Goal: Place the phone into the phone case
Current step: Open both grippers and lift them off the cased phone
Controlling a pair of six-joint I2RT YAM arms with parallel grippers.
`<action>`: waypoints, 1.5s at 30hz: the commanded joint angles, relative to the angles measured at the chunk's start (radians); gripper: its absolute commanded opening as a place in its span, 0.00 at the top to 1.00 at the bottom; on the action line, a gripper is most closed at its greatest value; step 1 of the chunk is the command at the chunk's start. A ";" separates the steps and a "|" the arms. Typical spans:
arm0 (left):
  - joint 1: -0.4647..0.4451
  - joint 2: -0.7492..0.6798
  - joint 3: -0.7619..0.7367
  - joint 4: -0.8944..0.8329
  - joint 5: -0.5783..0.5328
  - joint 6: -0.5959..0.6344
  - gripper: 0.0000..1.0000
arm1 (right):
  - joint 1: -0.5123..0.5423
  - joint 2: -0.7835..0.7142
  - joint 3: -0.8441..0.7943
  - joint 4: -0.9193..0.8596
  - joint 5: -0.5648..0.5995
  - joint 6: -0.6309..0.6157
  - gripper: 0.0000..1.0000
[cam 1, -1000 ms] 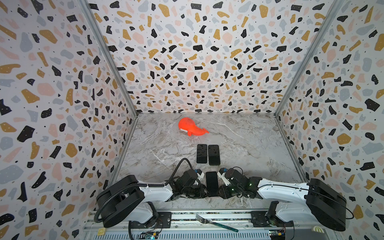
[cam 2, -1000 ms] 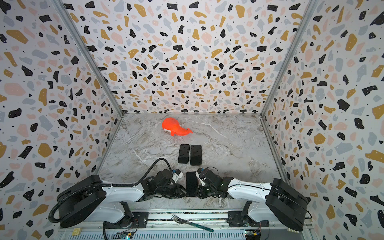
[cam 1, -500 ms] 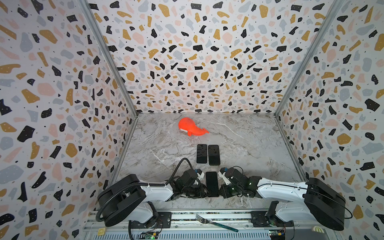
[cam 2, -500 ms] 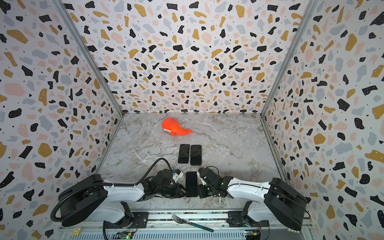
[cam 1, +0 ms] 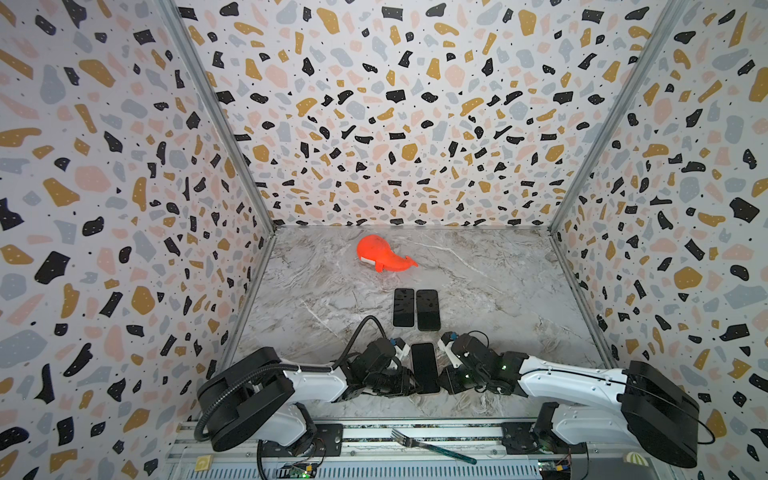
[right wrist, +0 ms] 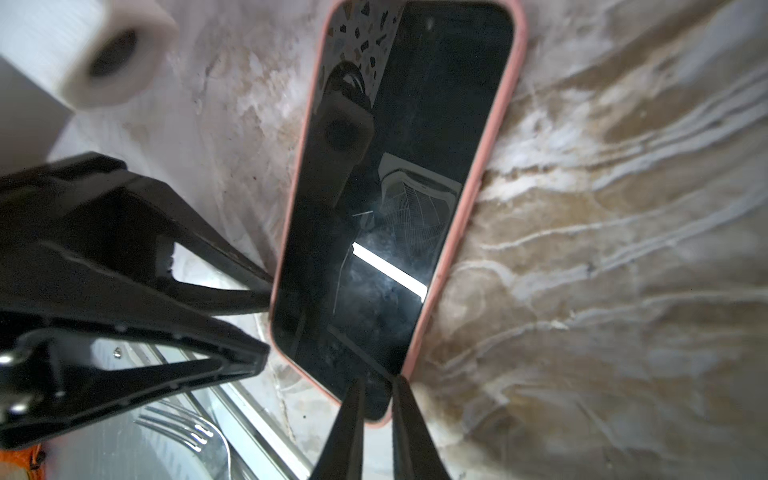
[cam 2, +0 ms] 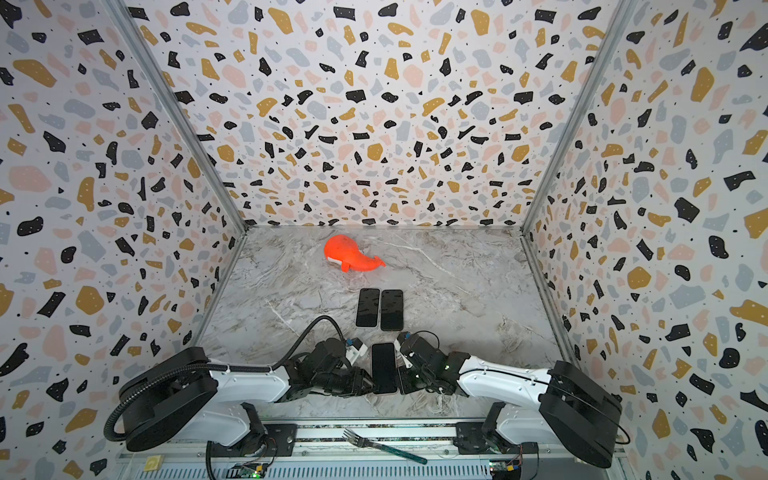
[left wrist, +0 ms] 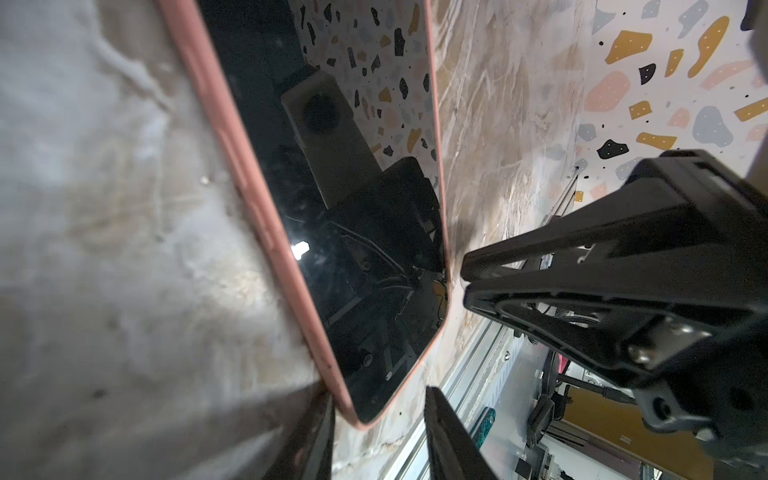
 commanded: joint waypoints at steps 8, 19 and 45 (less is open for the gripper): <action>-0.006 0.010 -0.007 -0.007 -0.034 0.001 0.61 | -0.092 0.082 0.173 -0.021 0.121 -0.133 0.75; -0.007 0.001 0.003 -0.023 -0.043 0.012 0.61 | -0.100 0.245 0.234 0.019 0.159 -0.167 0.78; -0.006 0.010 -0.007 0.017 -0.035 0.009 0.61 | -0.170 0.351 0.191 0.108 0.040 -0.164 0.84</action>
